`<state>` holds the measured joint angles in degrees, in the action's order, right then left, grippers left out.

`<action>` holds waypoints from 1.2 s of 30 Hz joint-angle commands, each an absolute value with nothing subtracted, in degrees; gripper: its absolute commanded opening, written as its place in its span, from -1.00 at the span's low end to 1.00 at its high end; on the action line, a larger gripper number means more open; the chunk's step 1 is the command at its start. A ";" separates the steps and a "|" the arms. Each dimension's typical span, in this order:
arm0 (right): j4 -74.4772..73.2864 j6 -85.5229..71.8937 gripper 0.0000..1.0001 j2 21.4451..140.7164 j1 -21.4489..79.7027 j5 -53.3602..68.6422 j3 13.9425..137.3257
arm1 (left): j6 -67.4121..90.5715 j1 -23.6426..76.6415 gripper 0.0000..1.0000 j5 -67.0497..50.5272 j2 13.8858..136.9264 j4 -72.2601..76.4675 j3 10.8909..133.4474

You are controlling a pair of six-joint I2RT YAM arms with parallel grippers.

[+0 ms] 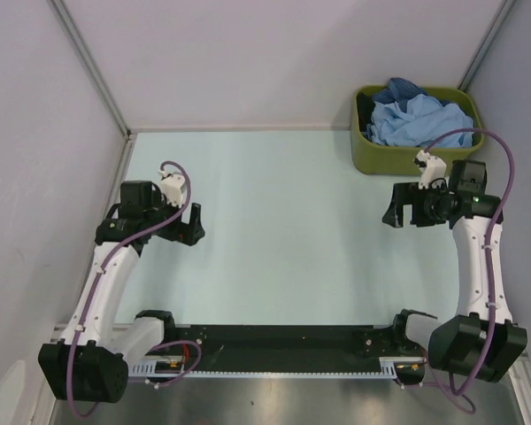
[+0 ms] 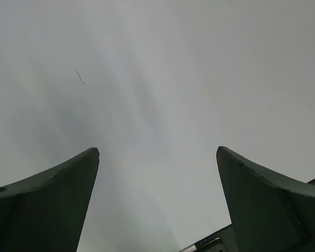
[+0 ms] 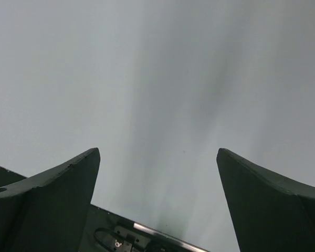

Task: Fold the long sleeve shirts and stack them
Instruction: Grab the shirt from the pile

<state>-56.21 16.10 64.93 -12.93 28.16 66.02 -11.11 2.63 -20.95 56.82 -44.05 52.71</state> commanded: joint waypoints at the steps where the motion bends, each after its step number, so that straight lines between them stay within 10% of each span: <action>1: -52.48 14.85 0.99 68.71 -15.38 29.09 75.55 | -12.57 3.34 0.99 -19.59 55.72 -42.54 56.32; 32: -31.47 12.12 0.97 124.36 -13.97 14.67 121.55 | -14.24 5.80 0.99 -14.15 66.45 -40.69 65.39; 36: -33.65 12.57 -0.48 123.49 -14.15 18.18 129.07 | -14.24 5.80 0.99 -14.24 64.69 -40.61 64.69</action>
